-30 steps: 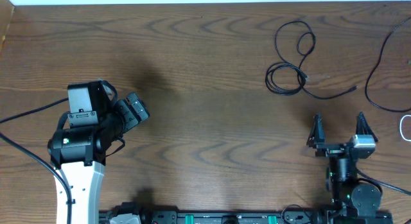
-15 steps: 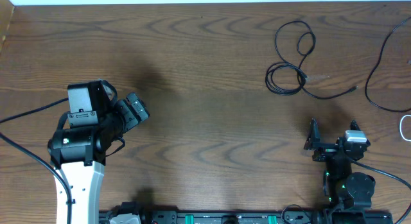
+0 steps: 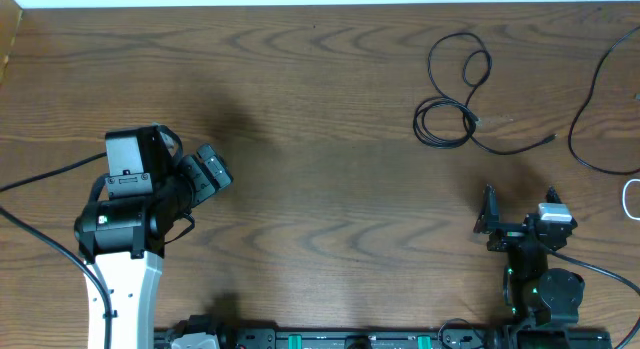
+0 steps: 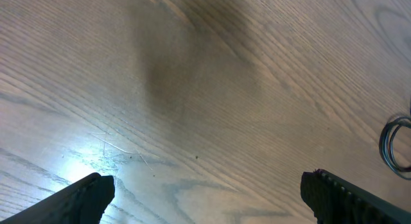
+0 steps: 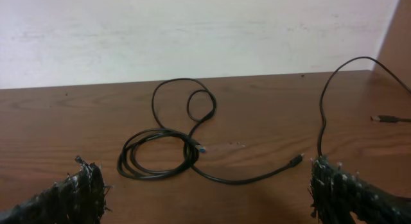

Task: Untangle cables

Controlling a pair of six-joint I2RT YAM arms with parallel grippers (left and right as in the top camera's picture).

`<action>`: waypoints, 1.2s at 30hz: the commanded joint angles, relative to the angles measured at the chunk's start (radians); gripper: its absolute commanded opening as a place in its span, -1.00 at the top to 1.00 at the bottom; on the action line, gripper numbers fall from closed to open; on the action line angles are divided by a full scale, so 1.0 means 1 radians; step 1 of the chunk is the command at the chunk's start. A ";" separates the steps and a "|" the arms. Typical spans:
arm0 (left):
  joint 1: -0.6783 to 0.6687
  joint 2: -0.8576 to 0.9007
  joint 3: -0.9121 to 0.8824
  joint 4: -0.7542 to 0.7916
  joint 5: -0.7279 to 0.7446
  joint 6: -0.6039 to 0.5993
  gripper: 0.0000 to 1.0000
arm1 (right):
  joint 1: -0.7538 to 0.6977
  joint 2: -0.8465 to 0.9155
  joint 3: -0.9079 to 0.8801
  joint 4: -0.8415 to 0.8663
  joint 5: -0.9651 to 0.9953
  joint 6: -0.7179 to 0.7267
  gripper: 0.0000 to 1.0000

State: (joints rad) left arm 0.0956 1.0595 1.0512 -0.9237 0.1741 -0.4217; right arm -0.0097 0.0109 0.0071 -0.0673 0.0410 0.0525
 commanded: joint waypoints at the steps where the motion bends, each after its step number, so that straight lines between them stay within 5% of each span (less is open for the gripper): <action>1: 0.004 -0.001 0.000 -0.003 -0.010 -0.002 -0.99 | 0.002 -0.006 -0.002 -0.005 0.015 -0.006 -0.99; 36: 0.004 -0.001 0.000 -0.003 -0.010 -0.002 -0.99 | -0.001 -0.007 -0.002 -0.005 0.008 -0.084 -0.99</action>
State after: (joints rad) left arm 0.0956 1.0595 1.0512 -0.9237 0.1741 -0.4217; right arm -0.0116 0.0109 0.0071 -0.0673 0.0448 -0.0120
